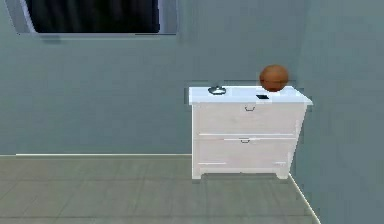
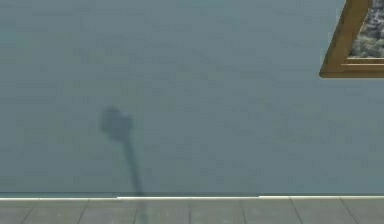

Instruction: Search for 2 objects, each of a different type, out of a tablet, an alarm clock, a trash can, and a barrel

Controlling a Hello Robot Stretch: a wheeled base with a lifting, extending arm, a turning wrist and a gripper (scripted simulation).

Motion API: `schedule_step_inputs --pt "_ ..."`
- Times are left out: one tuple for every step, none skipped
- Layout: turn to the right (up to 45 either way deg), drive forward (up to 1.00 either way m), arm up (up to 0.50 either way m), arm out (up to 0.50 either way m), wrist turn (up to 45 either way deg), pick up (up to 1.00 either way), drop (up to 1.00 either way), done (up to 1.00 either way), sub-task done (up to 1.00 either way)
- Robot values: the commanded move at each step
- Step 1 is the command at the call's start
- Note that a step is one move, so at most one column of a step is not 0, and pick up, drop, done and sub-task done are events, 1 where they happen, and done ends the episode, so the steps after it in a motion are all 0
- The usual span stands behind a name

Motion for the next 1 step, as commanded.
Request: schedule_step_inputs --pt "-45.0 0.00 0.00 0.00 0.0 0.00 0.00 0.00 0.00"
